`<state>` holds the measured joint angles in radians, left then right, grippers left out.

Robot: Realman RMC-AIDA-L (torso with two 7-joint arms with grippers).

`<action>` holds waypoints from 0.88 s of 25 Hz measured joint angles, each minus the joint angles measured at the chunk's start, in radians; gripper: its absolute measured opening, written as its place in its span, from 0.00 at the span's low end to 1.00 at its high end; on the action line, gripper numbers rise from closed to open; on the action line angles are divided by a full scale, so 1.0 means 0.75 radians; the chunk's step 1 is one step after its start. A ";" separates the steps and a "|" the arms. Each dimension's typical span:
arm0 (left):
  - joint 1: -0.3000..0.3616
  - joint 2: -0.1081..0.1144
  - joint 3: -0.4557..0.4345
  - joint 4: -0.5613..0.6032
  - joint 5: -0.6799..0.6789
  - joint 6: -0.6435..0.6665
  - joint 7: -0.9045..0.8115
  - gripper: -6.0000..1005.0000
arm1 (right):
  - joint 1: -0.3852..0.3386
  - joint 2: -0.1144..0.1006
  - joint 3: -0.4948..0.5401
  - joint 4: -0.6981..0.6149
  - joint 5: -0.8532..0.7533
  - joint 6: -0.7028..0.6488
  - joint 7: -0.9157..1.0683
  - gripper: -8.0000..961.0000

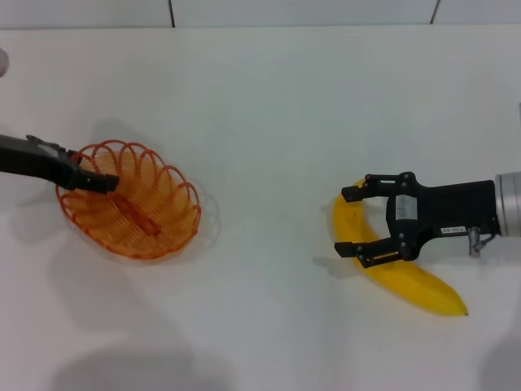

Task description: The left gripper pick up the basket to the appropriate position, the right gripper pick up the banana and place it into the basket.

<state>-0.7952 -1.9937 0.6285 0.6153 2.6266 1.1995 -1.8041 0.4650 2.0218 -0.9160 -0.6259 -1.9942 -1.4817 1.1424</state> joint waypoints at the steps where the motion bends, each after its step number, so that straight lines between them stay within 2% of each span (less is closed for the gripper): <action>1: 0.000 -0.002 0.001 0.008 -0.001 0.001 0.000 0.74 | 0.000 0.000 -0.001 0.000 0.000 0.000 0.000 0.93; 5: 0.001 -0.013 0.003 0.037 -0.013 0.011 0.000 0.73 | 0.000 0.000 -0.003 0.000 0.000 0.000 0.000 0.93; 21: 0.002 -0.012 0.001 0.037 -0.021 0.012 0.001 0.71 | -0.002 -0.002 0.002 0.000 0.000 0.000 0.001 0.93; 22: 0.002 -0.012 0.001 0.037 -0.021 0.011 0.001 0.69 | -0.002 -0.002 0.002 0.000 0.000 0.000 0.001 0.93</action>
<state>-0.7935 -2.0027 0.6295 0.6431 2.6107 1.2080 -1.8034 0.4632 2.0203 -0.9142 -0.6259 -1.9942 -1.4818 1.1428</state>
